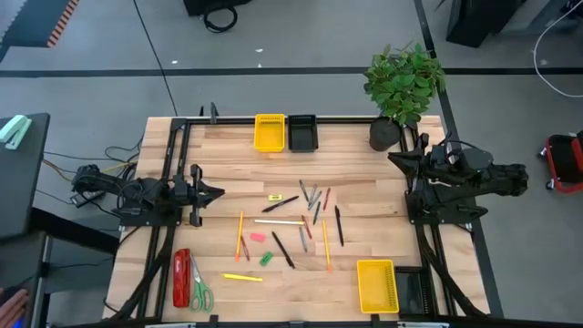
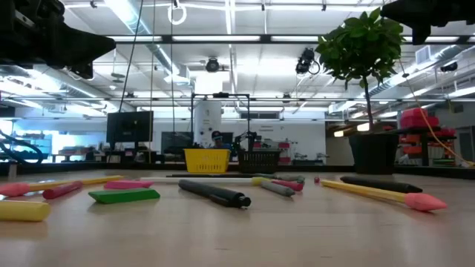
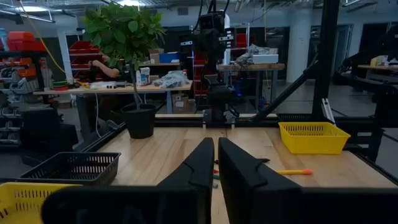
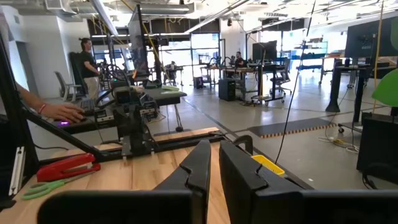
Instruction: Sort crayons/erasers/pens/pencils in bins
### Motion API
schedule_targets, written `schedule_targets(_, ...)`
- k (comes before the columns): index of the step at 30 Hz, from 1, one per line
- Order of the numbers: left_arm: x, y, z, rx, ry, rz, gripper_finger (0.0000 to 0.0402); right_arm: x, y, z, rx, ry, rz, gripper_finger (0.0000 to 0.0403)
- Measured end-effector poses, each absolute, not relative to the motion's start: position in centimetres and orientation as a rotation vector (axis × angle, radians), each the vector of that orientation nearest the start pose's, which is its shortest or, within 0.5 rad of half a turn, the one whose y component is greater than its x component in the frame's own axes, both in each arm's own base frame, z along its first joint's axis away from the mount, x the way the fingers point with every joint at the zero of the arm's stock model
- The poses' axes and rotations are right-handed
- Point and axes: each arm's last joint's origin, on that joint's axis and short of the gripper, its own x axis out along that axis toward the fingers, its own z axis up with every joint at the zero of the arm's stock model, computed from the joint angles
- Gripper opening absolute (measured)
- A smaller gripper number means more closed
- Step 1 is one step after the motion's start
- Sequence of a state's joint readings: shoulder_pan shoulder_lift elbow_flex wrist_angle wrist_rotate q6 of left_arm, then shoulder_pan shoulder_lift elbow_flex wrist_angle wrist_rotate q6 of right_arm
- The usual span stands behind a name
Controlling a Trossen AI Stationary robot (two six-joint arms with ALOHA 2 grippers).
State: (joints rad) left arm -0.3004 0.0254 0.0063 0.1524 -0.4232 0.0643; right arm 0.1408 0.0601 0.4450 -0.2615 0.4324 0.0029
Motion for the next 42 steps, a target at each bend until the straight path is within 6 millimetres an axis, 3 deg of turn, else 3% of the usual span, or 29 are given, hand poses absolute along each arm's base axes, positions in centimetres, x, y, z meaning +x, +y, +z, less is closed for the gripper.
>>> schedule_targets(42, 9.47, -1.69, 17.81, 0.017, -0.121, 0.127, 0.003, 5.54, -0.44, 27.86, 0.038, -0.12, -0.291, 0.004)
